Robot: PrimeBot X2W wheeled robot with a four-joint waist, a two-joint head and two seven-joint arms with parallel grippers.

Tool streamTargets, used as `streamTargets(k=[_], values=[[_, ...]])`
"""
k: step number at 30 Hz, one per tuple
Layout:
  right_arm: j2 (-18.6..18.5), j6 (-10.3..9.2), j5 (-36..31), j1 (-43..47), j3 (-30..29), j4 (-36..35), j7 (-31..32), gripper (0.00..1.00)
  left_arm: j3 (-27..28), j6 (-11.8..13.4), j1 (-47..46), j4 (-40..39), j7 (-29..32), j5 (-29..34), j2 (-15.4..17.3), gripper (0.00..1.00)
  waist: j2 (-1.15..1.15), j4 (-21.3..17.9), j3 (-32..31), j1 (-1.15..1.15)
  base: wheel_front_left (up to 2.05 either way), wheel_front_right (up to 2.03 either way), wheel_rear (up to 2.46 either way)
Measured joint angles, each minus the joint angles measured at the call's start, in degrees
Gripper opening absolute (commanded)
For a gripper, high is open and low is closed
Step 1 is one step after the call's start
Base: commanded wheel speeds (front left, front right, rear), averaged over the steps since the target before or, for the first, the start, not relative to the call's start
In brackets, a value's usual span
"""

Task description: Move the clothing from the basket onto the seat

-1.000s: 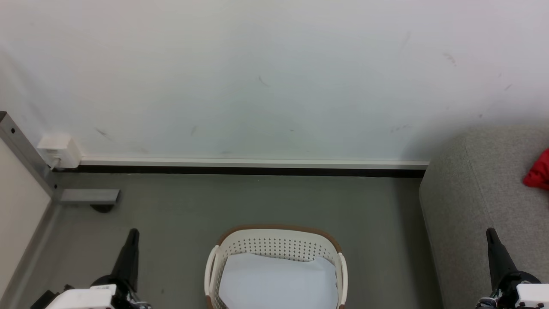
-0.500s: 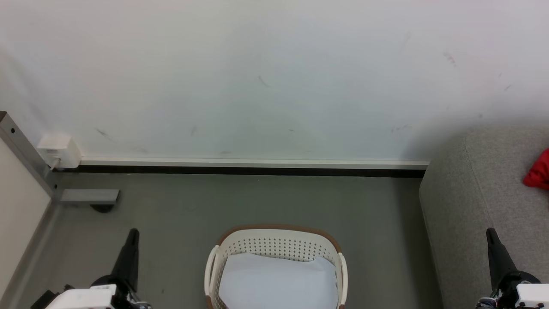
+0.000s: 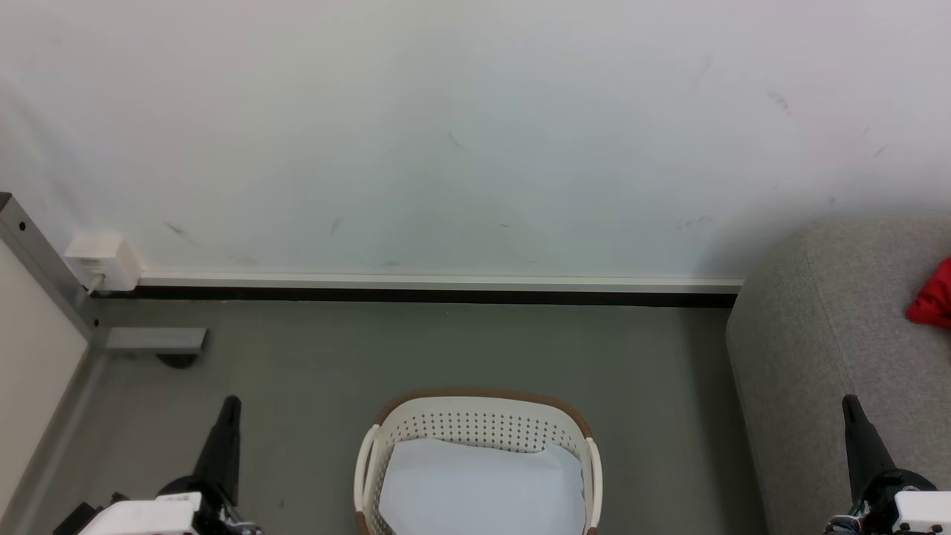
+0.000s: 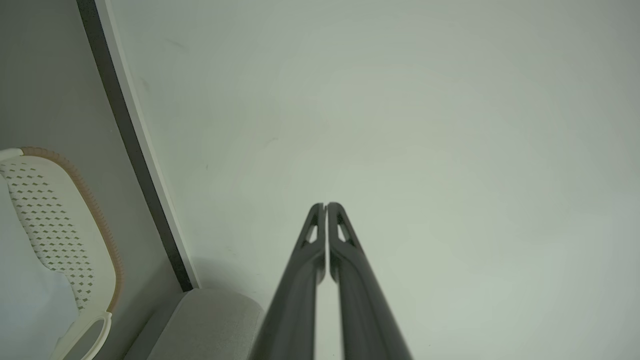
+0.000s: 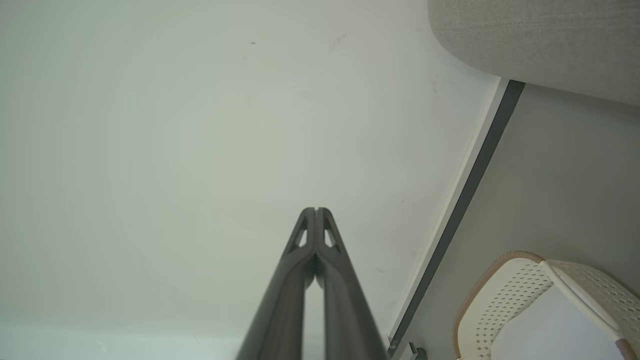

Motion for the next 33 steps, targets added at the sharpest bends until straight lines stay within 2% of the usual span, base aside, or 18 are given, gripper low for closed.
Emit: streamTargets(k=[33], values=[[0.0,0.00,0.0,0.0,0.0,0.0,0.0,0.00,0.0,0.0,0.0,0.0,0.0,0.0,0.0,0.00,0.00,0.0,0.0,0.00,0.00,0.00,0.00]])
